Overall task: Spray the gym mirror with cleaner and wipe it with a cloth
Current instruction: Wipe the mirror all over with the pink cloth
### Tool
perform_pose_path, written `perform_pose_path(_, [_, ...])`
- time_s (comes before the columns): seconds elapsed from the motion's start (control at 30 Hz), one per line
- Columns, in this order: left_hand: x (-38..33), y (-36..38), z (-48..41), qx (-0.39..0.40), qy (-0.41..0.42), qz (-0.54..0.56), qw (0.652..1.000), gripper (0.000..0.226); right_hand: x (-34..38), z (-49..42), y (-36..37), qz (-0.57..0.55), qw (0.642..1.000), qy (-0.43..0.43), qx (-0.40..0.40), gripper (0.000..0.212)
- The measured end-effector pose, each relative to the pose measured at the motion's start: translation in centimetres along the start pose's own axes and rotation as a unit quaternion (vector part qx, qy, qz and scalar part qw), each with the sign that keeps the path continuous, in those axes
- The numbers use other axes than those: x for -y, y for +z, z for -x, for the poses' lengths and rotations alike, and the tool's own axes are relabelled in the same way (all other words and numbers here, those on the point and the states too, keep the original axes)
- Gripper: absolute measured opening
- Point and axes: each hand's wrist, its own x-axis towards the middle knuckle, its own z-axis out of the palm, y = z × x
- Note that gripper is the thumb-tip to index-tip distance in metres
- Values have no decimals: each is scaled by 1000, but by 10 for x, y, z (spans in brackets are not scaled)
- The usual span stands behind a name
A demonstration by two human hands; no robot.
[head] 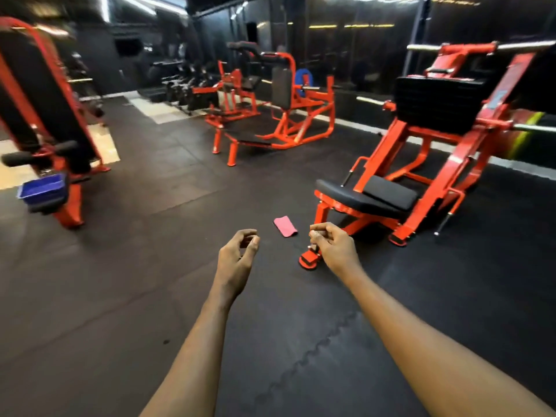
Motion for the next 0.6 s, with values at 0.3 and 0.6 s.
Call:
perform_pose_path(0.3, [35,22,-154,-32,-6,-35,999,25,-14,-176,38,-35,999,2,28,18])
perform_pose_path(0.6, [121,37,-334,-28,-35,-33,998,26,-47,-366,113,-28,999,10,40,18])
